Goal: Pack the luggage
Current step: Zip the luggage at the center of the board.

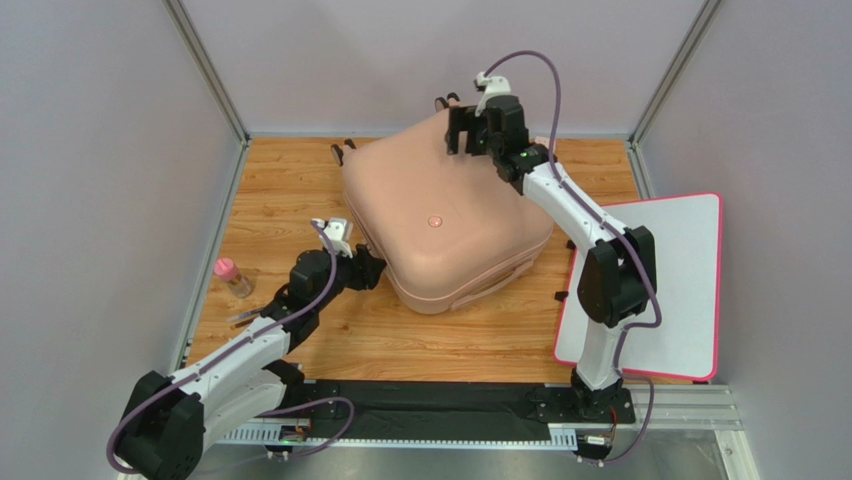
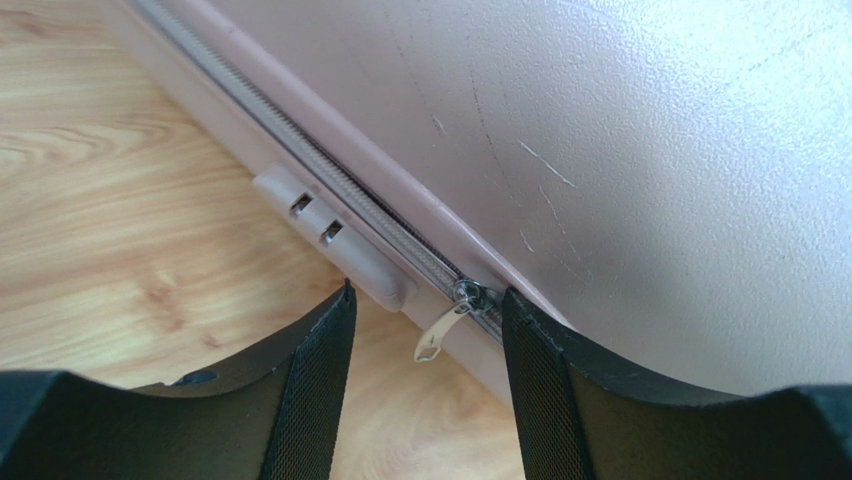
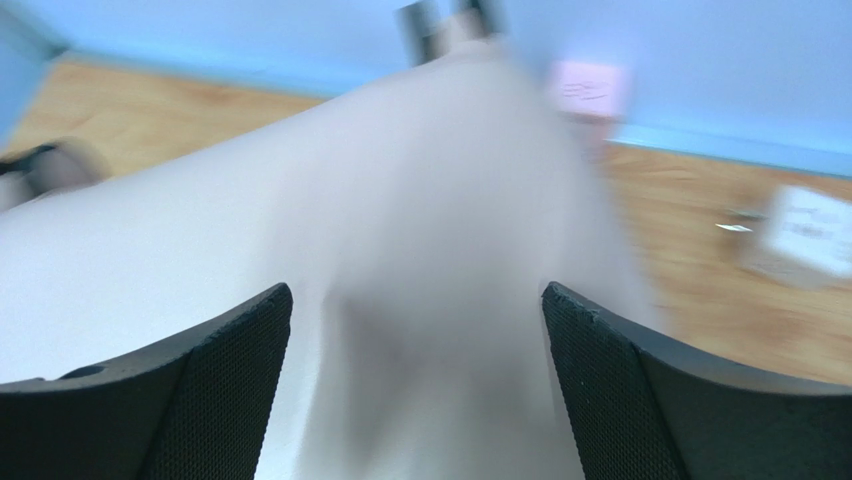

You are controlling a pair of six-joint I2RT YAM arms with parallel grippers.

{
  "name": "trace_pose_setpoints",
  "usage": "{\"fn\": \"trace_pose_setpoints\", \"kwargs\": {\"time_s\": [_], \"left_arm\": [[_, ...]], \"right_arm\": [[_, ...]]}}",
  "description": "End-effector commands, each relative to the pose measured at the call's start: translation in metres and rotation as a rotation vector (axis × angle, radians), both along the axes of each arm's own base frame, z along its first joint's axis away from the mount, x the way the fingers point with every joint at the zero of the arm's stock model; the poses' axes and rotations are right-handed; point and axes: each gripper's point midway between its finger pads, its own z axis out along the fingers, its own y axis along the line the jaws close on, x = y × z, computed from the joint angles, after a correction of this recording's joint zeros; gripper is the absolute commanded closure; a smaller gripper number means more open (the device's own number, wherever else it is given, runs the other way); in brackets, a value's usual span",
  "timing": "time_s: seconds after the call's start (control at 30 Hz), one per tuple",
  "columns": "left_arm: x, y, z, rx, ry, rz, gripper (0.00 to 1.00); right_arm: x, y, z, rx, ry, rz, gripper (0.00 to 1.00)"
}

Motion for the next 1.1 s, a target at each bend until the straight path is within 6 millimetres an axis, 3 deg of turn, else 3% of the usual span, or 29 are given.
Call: {"fn": "trace_pose_setpoints", "kwargs": {"time_s": [0.0,0.17,0.2,0.23,0.27,0.3,0.33,0.4,0.43,0.47,0.5,0.53,0.57,0.67,0.7,0.8,0.9,1.07], "left_arm": [[-0.019,-0.039,0.029,-0.116,-0.054,-0.182,0.37],[-0.028,-0.044,0.035,-0.138,-0.058,-0.201,0.37],[-0.03,-0.042,0.032,-0.13,-0.043,-0.197,0.37],[-0.031,-0.041,0.033,-0.128,-0.046,-0.198,0.37],[-0.033,-0.04,0.033,-0.127,-0.045,-0.197,0.37],[-0.035,-0.039,0.034,-0.128,-0.048,-0.197,0.37],[-0.037,-0.037,0.031,-0.128,-0.041,-0.196,0.37],[-0.041,-0.035,0.031,-0.128,-0.035,-0.198,0.37],[-0.044,-0.034,0.034,-0.132,-0.045,-0.202,0.37],[-0.046,-0.034,0.035,-0.132,-0.044,-0.205,0.37],[-0.049,-0.031,0.029,-0.118,-0.02,-0.202,0.37],[-0.05,-0.027,0.037,-0.119,-0.04,-0.191,0.37],[-0.051,-0.024,0.037,-0.111,-0.037,-0.178,0.36],[-0.05,-0.005,0.038,-0.074,-0.03,-0.09,0.33],[-0.052,0.001,0.033,-0.051,-0.014,-0.07,0.31],[-0.051,0.008,0.035,0.0,0.0,-0.054,0.26],[-0.047,0.012,0.036,0.018,0.026,-0.02,0.25],[-0.05,0.012,0.036,-0.018,0.048,-0.01,0.25]], "right_arm": [[-0.119,0.075,-0.114,-0.04,0.458,0.341,0.05],[-0.144,0.064,-0.101,-0.036,0.441,0.317,0.07],[-0.154,0.058,-0.106,-0.039,0.462,0.303,0.07],[-0.161,0.054,-0.09,-0.023,0.434,0.301,0.07],[-0.164,0.05,-0.084,-0.019,0.419,0.291,0.07],[-0.175,0.043,-0.092,-0.025,0.437,0.282,0.07],[-0.182,0.039,-0.071,-0.005,0.392,0.283,0.07],[-0.19,0.029,-0.063,0.0,0.372,0.258,0.07],[-0.198,0.022,-0.063,0.003,0.374,0.243,0.07],[-0.206,0.016,-0.044,0.022,0.337,0.236,0.07],[-0.209,0.008,-0.036,0.024,0.312,0.207,0.07],[-0.216,0.001,-0.034,0.031,0.309,0.189,0.07],[-0.22,-0.018,-0.015,0.028,0.255,0.118,0.07],[-0.235,-0.051,-0.007,0.018,0.23,-0.012,0.05],[-0.243,-0.061,0.005,0.035,0.195,-0.032,0.05],[-0.264,-0.085,0.009,0.047,0.168,-0.095,0.0],[-0.281,-0.098,-0.003,0.053,0.171,-0.111,0.0],[-0.305,-0.122,0.01,0.095,0.066,-0.137,0.0]]}}
